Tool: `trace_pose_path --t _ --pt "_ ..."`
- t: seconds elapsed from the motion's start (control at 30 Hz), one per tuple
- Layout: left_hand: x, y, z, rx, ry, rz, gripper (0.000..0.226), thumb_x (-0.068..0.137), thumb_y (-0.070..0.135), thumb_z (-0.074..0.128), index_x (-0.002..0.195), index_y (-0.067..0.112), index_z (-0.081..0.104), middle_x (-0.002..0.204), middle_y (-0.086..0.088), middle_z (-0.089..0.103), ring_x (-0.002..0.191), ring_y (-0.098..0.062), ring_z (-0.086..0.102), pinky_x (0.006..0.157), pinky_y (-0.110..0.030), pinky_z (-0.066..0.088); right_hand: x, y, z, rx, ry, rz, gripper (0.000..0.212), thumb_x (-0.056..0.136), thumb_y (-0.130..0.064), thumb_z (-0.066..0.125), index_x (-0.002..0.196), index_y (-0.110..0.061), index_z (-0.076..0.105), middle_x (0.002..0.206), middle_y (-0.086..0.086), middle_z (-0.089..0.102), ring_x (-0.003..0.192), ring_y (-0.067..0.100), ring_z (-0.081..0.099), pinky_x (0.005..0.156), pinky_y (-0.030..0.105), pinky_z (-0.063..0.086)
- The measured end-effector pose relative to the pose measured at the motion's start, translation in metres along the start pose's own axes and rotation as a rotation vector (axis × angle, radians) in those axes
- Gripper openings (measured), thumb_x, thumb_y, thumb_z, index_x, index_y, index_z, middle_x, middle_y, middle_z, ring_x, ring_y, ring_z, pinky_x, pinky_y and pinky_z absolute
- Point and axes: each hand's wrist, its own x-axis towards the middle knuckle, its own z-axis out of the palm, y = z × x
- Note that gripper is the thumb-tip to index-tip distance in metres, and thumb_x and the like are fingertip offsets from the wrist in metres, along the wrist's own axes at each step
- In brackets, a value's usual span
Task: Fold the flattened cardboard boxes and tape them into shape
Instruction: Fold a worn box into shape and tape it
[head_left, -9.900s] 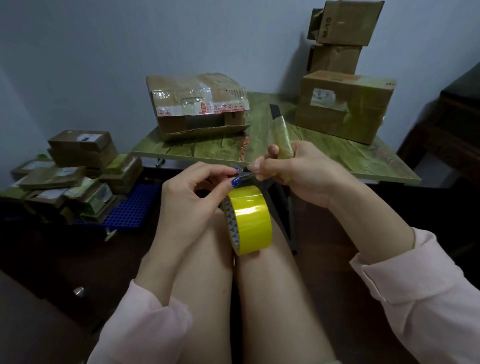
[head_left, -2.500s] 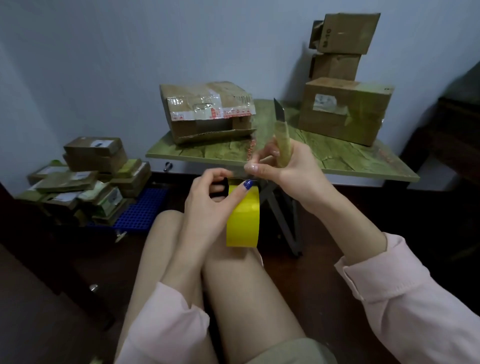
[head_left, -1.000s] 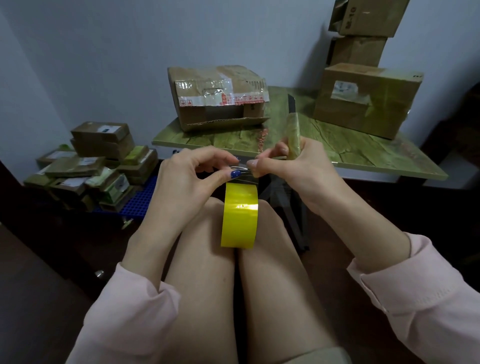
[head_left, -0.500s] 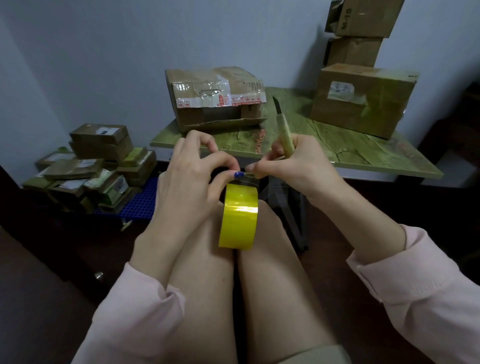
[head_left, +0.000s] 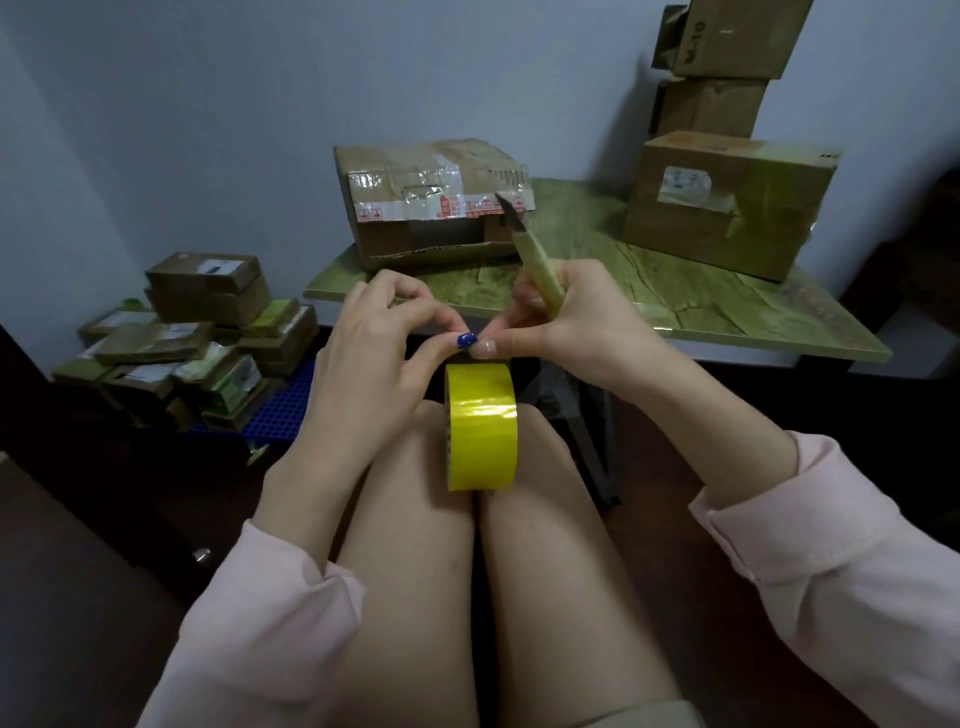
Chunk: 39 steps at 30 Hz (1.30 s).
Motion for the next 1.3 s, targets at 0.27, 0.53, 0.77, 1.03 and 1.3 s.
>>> trace_pose_path --t 0.27,0.53,0.77,1.03,1.3 --pt "-0.030 0.022 0.018 -0.315 -0.349 -0.563 0.049 0.065 0.050 0.080 0.096 0.017 0.061 0.088 0.004 0.069 0.079 -0.009 0.065 0.074 -0.027 0.055 0.007 0.009 -0.001 0.082 0.078 0.057 0.049 0.071 0.005 0.076 0.066 -0.017 0.033 0.066 -0.001 0.070 0.072 0.008 0.068 0.081 0.030 0.054" --pt "0.018 0.043 0.031 -0.143 -0.218 -0.125 0.028 0.081 0.026 0.071 0.103 0.010 0.066 0.091 -0.004 0.066 0.086 -0.022 0.057 0.069 -0.029 0.037 0.005 0.016 -0.056 0.242 0.405 0.128 0.041 0.084 -0.006 0.068 0.064 -0.018 0.035 0.059 -0.003 0.069 0.061 0.003 0.067 0.063 0.020 0.050" --pt "0.110 0.064 0.093 0.254 -0.234 0.122 0.042 0.090 0.025 0.059 0.130 0.022 0.050 0.129 0.000 0.055 0.123 -0.020 0.041 0.097 -0.035 0.025 -0.007 0.066 -0.156 -0.623 0.531 0.524 0.053 0.092 -0.054 0.047 0.106 -0.003 0.055 0.098 0.012 0.061 0.088 0.030 0.055 0.070 0.036 0.040" --pt "0.166 0.062 0.190 0.389 -0.408 0.234 0.046 0.090 0.013 0.056 0.134 0.020 0.047 0.134 -0.006 0.051 0.126 -0.026 0.039 0.100 -0.036 0.026 0.006 0.120 -0.185 -0.924 0.391 0.549 0.041 0.097 -0.037 0.048 0.106 0.001 0.060 0.106 0.022 0.063 0.099 0.037 0.056 0.077 0.039 0.043" --pt "0.169 0.040 0.189 0.023 -0.265 0.188 0.035 0.088 0.011 0.061 0.122 0.006 0.054 0.120 -0.009 0.052 0.115 -0.022 0.046 0.099 -0.029 0.034 0.006 0.147 -0.190 -0.960 0.397 0.616 0.048 0.090 -0.054 0.052 0.081 -0.008 0.065 0.102 0.021 0.063 0.102 0.038 0.052 0.078 0.038 0.038"
